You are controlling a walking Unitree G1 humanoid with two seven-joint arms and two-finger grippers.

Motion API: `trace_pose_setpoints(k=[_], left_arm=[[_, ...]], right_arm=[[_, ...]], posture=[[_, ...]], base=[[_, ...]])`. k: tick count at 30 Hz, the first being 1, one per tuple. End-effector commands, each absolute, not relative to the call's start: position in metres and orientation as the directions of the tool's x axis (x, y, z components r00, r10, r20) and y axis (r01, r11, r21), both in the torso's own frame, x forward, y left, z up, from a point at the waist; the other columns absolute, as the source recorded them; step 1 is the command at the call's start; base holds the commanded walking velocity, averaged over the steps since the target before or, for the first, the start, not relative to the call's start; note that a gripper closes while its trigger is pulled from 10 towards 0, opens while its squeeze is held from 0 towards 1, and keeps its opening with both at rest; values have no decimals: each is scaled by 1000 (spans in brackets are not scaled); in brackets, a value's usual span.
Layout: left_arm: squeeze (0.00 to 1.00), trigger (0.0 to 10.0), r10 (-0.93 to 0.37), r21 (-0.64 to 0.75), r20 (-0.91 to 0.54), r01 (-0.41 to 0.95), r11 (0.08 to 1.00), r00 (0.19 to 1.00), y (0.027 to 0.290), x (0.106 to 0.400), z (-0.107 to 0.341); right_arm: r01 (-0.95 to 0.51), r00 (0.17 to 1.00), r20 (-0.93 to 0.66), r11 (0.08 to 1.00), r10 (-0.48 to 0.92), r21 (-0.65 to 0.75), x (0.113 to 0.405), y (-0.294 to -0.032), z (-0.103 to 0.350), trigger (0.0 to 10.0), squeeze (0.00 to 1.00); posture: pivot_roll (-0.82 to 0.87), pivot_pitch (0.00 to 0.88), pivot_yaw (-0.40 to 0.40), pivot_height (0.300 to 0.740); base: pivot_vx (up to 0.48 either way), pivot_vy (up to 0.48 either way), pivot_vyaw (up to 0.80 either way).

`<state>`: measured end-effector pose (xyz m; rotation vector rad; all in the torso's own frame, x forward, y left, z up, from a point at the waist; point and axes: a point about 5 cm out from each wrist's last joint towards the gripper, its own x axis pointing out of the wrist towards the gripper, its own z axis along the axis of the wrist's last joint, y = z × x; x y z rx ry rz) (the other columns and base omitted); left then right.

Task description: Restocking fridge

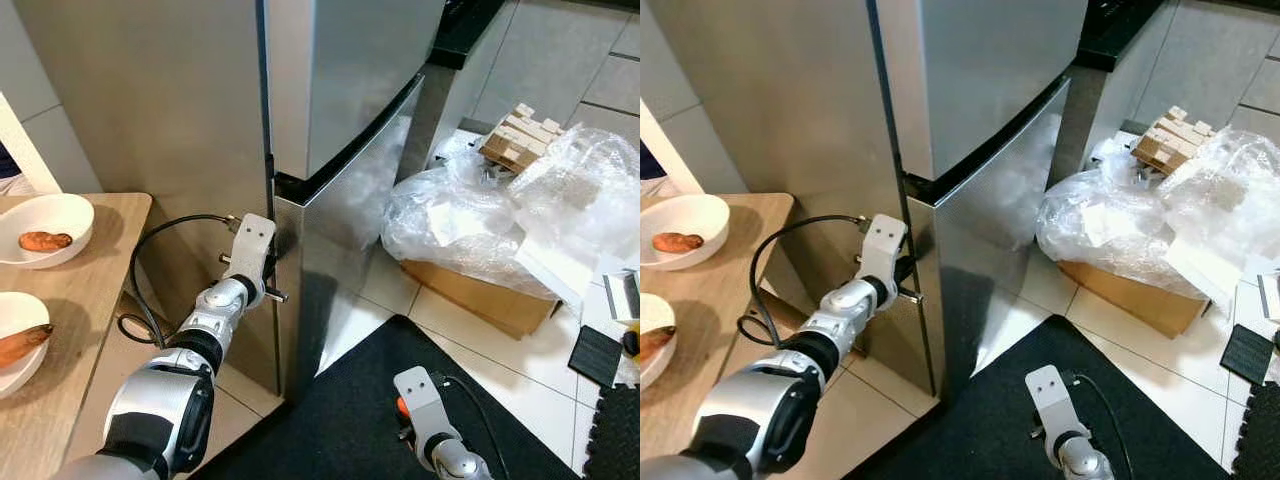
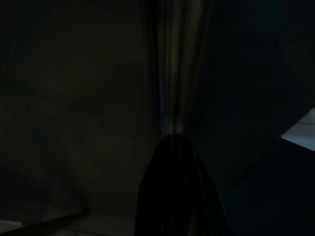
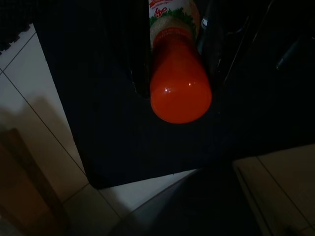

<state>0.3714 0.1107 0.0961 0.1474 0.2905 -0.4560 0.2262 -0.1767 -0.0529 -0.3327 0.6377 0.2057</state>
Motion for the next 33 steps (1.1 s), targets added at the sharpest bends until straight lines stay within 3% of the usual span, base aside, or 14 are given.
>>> trace_pose_setpoints(k=[1,33], left_arm=[[0,10000,-558,83,-294,602,794,776,70,366,100],[0,10000,-613,75,-294,657,751,734,50,360,97]], right_arm=[[-278,788,-610,931,82,-234,224,-178,-54,10000,0],[-276,789,-610,932,79,-237,223,-180,-54,10000,0]], posture=[[-164,64,-2,740],[-175,66,1,740]], base=[[0,0,0],[0,0,0]])
